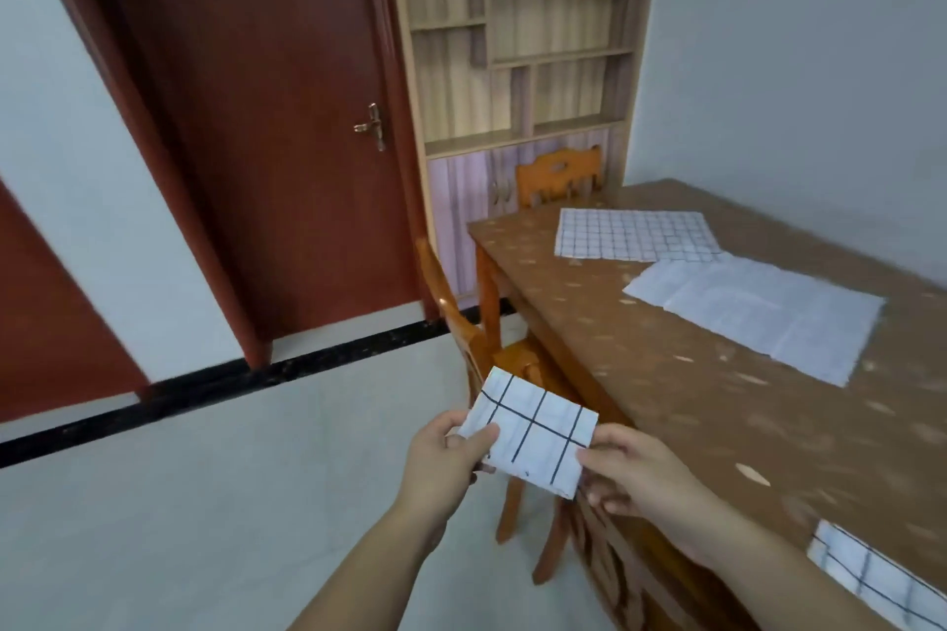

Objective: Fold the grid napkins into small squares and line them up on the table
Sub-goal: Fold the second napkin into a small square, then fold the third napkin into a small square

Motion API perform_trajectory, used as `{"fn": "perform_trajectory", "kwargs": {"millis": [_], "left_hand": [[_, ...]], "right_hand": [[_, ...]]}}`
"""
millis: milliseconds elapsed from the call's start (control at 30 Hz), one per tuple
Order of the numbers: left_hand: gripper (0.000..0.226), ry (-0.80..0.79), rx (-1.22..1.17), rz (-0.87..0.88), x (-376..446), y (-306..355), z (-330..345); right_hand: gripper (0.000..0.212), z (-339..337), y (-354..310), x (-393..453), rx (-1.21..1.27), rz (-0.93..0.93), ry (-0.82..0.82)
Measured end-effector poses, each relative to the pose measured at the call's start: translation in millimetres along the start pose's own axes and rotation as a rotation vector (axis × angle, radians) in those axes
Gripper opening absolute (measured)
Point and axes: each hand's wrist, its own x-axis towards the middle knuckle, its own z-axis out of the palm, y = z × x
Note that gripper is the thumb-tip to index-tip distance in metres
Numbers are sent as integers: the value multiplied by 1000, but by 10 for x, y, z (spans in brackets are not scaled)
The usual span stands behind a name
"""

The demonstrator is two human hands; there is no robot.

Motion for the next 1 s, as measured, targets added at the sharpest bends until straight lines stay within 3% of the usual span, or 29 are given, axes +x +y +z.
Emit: {"fn": "perform_trajectory", "kwargs": {"millis": [200,367,533,700,1000], "left_hand": [[13,-395,71,88,797,212,-84],[24,-629,231,90,1253,395,72],[25,-781,380,63,1740,477,580],[25,-904,568,74,2243,387,1022],[15,-1073,720,179,2902,328,1879]], "right_hand": [[8,239,-152,135,54,1,388],[13,265,-184,150,131,38,587],[31,-5,139,446,216,93,759],[14,-344,357,962,286,141,838],[10,-757,452,1387,397,228,1046]]}}
